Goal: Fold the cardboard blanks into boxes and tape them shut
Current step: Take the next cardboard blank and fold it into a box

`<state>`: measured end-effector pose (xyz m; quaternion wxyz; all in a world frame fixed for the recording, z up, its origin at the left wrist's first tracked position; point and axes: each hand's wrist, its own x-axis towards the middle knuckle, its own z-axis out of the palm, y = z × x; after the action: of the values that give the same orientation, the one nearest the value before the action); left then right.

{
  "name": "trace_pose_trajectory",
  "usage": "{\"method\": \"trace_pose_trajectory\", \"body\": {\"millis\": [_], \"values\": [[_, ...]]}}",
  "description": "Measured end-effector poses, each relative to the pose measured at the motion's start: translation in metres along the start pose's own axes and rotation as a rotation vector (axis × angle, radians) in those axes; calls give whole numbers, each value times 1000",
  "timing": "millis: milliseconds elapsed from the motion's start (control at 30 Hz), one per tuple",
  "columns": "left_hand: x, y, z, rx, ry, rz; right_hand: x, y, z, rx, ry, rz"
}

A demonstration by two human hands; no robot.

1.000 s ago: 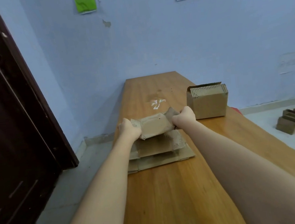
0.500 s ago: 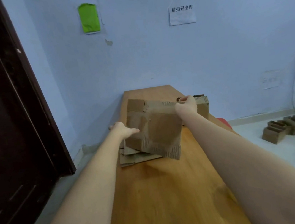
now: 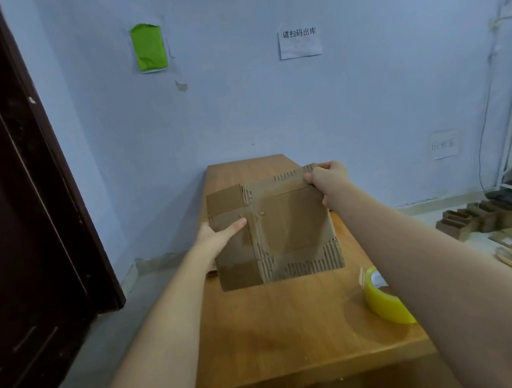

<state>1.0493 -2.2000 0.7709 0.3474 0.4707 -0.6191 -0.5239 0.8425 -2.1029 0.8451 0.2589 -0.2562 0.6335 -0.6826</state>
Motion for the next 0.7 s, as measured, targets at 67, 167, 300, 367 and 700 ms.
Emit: {"method": "trace_pose_trajectory", "body": {"millis": [67,167,300,367,700], "values": [[3,-5,-1,-37,19,24,-4,3,-2,50,13,-13],[-4,-4,-1,-72,30,36,-10,6,-8,25,20,-81],[-17,1,-5,-45,45,51,-19,23,-22,47,-99,59],[-12,-5,-8,-48,49,30,-23,42,-31,28,-279,193],[-36,-5,3,92,72,-4,-46,79,-35,-69,-306,123]]}}
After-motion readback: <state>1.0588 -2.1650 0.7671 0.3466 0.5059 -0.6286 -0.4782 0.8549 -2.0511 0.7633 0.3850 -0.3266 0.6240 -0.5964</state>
